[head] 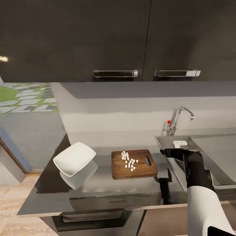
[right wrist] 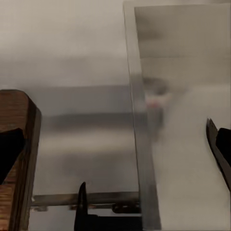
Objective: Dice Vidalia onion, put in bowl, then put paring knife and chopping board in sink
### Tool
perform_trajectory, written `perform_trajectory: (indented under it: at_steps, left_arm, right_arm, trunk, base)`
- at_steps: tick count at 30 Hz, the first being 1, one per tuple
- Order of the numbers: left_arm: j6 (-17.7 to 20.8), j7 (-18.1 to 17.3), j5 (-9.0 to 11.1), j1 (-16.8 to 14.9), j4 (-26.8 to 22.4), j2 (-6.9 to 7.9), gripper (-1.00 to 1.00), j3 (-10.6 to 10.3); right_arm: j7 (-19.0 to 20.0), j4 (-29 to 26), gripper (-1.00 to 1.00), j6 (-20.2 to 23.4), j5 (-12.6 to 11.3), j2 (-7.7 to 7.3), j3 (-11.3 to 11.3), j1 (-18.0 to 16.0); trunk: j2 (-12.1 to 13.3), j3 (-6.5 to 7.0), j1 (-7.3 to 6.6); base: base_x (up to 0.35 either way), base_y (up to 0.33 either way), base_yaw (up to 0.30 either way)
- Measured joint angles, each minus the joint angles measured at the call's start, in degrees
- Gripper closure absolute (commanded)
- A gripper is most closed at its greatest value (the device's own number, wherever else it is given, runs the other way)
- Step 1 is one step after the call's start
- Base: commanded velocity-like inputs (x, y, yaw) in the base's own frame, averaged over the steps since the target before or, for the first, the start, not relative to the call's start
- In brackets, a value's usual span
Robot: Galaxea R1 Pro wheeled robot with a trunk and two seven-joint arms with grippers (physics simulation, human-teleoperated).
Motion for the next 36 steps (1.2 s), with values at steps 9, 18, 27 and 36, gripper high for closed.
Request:
perform_trajectory:
  at_steps: [9,18,27,36]
  left_arm:
    - [0.03,-0.01,-0.01,0.0,-0.01,0.0,-1.0,0.02]
    - [0.02,-0.02,0.0,0.0,-0.01,-0.06,-1.0,0.01]
    - [0.03,-0.02,-0.01,0.0,-0.01,-0.08,-1.0,-0.01]
    - [0.11,-0.03,-0.01,0.0,-0.01,-0.08,-1.0,-0.05]
  right_arm:
    - [0.0,-0.02,-1.0,0.02,0.0,0.25,0.01,0.0]
    - [-0.08,1.96,-1.0,-0.07,-0.01,0.51,0.8,0.0]
    - [-1.73,3.71,-1.0,-0.13,0.01,0.52,2.5,-0.01]
    - [-2.19,4.63,-1.0,-0.16,0.0,0.52,2.54,-0.01]
  trunk:
    - [0.0,0.0,0.0]
    - [0.0,0.0,0.0]
    - [0.0,0.0,0.0]
    - [0.0,0.0,0.0]
  base:
    - [0.0,0.071,0.0]
    - [0.0,0.053,0.0]
    - [0.0,0.006,0.0]
    - [0.0,0.0,0.0]
